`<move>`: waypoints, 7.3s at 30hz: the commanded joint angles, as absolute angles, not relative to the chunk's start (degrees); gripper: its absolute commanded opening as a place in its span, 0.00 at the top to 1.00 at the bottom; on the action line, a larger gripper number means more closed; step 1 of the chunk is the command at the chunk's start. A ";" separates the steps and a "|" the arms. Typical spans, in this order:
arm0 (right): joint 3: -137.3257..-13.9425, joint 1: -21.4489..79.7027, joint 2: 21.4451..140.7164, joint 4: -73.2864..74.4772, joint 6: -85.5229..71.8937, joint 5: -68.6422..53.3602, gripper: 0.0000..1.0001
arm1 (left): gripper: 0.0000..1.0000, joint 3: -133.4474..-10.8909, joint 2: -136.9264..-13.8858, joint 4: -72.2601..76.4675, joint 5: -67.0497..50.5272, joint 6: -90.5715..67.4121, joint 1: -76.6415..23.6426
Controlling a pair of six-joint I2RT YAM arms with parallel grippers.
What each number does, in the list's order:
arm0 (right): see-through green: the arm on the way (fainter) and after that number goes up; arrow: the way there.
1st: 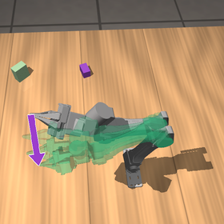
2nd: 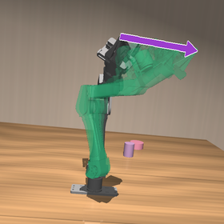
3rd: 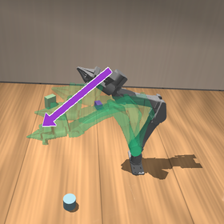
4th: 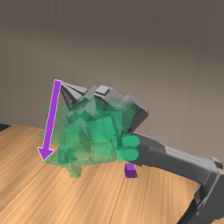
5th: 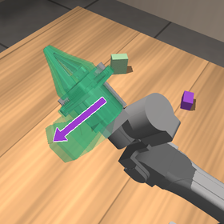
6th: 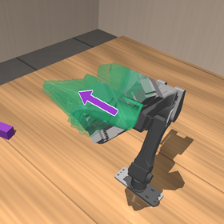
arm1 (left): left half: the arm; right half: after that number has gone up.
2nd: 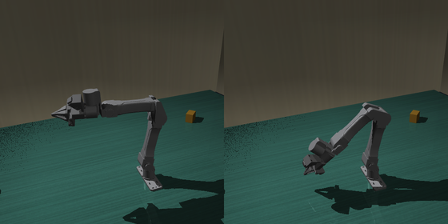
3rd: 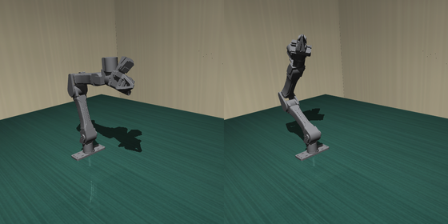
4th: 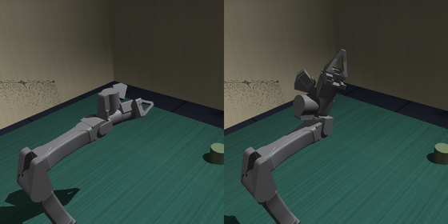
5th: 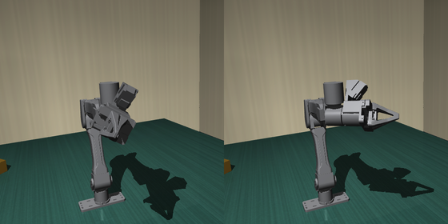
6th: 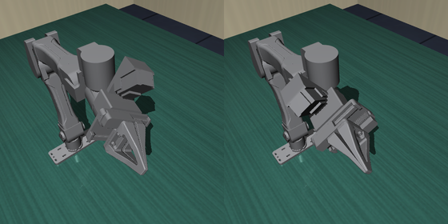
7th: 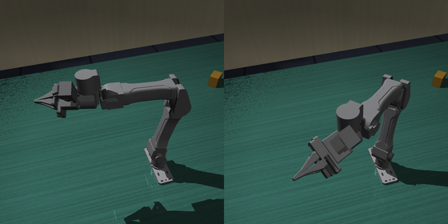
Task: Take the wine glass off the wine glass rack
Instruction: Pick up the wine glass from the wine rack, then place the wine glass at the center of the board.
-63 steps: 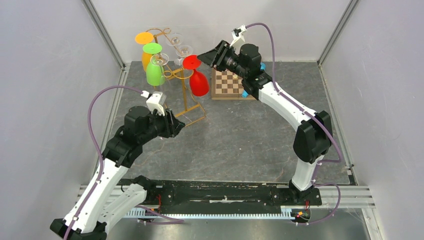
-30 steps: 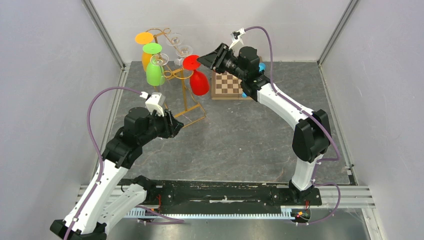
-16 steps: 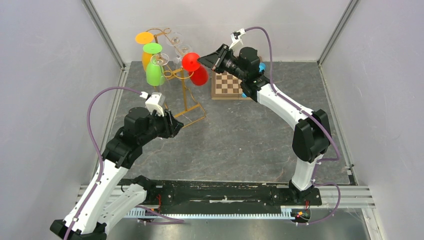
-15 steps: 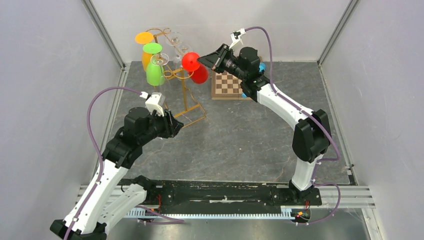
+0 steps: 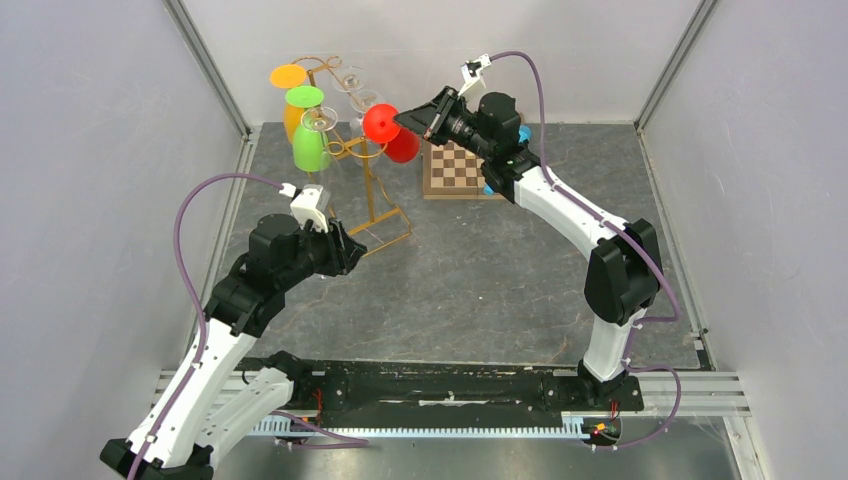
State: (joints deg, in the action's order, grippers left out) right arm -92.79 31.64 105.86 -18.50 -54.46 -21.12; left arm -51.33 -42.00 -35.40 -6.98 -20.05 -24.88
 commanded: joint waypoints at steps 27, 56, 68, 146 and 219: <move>-97.63 29.45 106.08 -20.26 -57.58 -16.01 1.00 | 0.53 -51.24 -41.53 -33.84 -5.73 -18.19 -25.05; -93.29 28.57 102.25 -21.46 -57.71 -14.16 1.00 | 0.54 -51.28 -41.54 -33.93 -5.64 -18.19 -25.05; -94.37 28.22 102.04 -20.93 -57.34 -12.31 1.00 | 0.54 -51.24 -41.55 -33.92 -5.59 -18.10 -25.05; -27.52 48.25 41.63 -20.24 14.71 -25.49 1.00 | 0.46 -46.33 -57.45 -7.54 -31.17 -52.28 -34.35; -55.90 61.73 54.08 6.05 17.11 -0.60 0.45 | 0.98 -49.69 -57.36 -25.91 -41.04 -30.76 -35.24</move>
State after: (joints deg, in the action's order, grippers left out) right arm -46.70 62.13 51.31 0.14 20.93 -4.45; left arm -46.92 -58.43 -19.40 -38.17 -38.94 -35.11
